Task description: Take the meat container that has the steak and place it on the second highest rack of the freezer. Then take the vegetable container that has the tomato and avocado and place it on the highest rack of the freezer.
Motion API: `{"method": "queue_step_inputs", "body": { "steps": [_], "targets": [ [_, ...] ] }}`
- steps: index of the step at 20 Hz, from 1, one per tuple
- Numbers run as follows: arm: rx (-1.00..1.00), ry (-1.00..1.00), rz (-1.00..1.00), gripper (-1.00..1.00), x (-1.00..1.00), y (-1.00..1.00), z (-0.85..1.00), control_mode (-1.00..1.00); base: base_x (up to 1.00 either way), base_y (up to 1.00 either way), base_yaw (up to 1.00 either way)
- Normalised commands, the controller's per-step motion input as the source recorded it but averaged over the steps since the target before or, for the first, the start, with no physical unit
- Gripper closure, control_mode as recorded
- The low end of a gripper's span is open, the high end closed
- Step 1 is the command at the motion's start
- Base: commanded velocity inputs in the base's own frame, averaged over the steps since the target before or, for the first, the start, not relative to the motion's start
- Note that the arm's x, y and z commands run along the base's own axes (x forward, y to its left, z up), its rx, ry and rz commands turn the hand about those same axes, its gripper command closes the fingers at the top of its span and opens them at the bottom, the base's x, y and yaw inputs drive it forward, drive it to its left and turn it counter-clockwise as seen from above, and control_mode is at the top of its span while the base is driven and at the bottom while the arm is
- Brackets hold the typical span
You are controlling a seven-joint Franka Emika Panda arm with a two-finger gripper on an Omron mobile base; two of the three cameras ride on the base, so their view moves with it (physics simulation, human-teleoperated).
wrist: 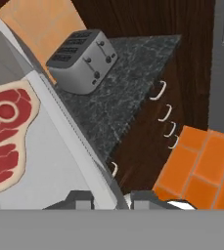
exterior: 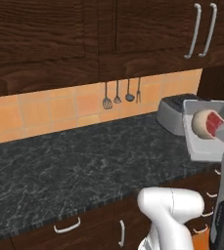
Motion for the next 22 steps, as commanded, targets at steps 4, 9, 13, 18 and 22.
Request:
{"method": "queue_step_inputs", "body": {
  "steps": [4, 9, 13, 18, 22],
  "targets": [
    [0.00, 0.00, 0.00, 1.00, 0.00, 0.00, 0.00, 1.00, -1.00, -0.78, -0.31],
    [0.00, 0.00, 0.00, 1.00, 0.00, 0.00, 0.00, 1.00, -0.80, -0.32, -0.60],
    [0.00, 0.00, 0.00, 1.00, 0.00, 0.00, 0.00, 1.00, -0.40, -0.01, -0.85],
    [0.00, 0.00, 0.00, 1.00, 0.00, 0.00, 0.00, 1.00, -0.34, 0.00, -0.90],
    [0.00, 0.00, 0.00, 1.00, 0.00, 0.00, 0.00, 1.00, -0.04, 0.00, -0.92]
  ]
}}
